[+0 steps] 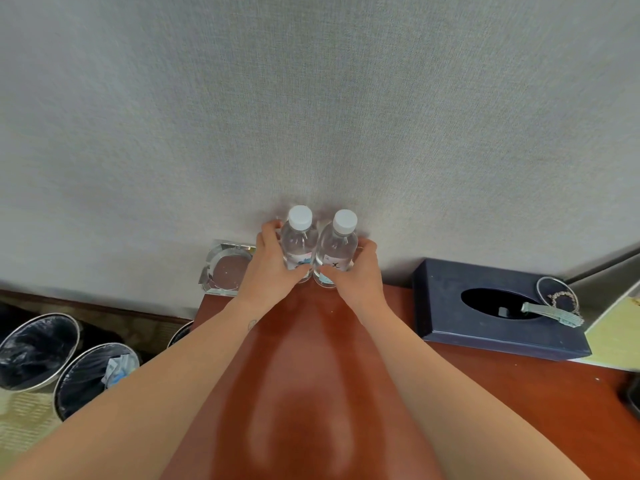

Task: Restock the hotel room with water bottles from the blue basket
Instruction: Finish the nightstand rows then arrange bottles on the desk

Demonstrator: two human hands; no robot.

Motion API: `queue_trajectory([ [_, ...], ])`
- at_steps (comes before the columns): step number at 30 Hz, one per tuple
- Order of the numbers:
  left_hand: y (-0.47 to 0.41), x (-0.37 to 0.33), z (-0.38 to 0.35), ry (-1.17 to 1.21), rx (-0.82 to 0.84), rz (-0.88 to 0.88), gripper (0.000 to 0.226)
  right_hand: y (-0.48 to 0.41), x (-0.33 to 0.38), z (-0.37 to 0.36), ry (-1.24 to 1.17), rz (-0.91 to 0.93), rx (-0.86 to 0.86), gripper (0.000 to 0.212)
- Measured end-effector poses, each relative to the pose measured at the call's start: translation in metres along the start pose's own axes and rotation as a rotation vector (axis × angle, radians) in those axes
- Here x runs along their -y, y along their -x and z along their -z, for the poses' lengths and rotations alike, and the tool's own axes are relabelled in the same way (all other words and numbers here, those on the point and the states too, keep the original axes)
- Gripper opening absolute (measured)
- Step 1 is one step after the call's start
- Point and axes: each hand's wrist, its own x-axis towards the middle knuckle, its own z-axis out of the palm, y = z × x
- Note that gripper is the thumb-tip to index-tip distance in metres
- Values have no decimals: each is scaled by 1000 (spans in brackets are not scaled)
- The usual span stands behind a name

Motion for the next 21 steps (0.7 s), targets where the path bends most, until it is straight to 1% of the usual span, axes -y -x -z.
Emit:
queue_trajectory([
  [3,0,-3,2,0,41,-13,74,1,3,3,7,-2,13,62],
  [7,-1,-6,0,25,9,14,66,3,4,1,2,-13,-15,58],
  [14,1,-4,-6,27,-40,22,69,2,4,-2,10,-28,-20,58],
  [21,1,-3,-5,18,-35,35,75,1,5,0,42,-31,-3,60],
])
